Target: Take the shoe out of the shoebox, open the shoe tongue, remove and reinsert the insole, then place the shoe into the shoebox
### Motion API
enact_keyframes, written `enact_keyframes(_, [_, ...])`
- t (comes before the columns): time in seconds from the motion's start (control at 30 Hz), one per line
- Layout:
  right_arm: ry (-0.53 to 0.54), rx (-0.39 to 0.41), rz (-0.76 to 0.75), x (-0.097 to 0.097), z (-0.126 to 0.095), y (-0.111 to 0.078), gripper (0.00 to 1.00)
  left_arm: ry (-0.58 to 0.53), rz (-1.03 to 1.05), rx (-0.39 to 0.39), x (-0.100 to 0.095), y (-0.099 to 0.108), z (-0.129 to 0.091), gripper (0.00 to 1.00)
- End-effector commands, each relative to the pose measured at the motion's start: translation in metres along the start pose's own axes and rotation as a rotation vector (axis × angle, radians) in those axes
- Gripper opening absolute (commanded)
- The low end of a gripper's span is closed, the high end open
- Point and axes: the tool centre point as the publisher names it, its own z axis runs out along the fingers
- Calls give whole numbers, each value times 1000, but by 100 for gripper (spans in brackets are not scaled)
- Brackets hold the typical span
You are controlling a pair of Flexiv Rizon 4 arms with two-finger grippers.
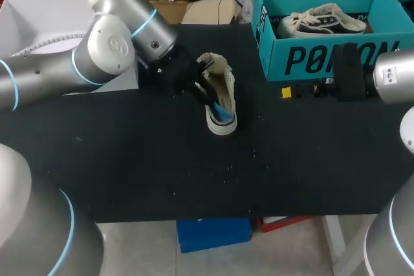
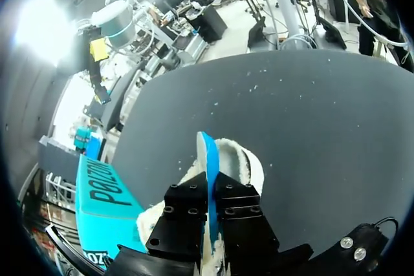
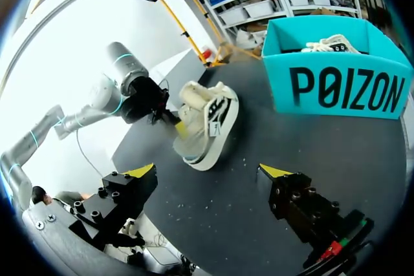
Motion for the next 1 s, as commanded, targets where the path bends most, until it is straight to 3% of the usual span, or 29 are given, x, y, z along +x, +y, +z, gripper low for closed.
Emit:
enact_keyframes(0.03, [-1,1,1,0,1,1,100,22,-4,0,-9,10,-1,0])
enact_keyframes(0.53, [-1,1,1,0,1,1,100,122,-24,1,-4,18,8,0])
enact_keyframes(1.0, [-1,1,1,0,1,1,100,261,-2,15,-3,12,22,0])
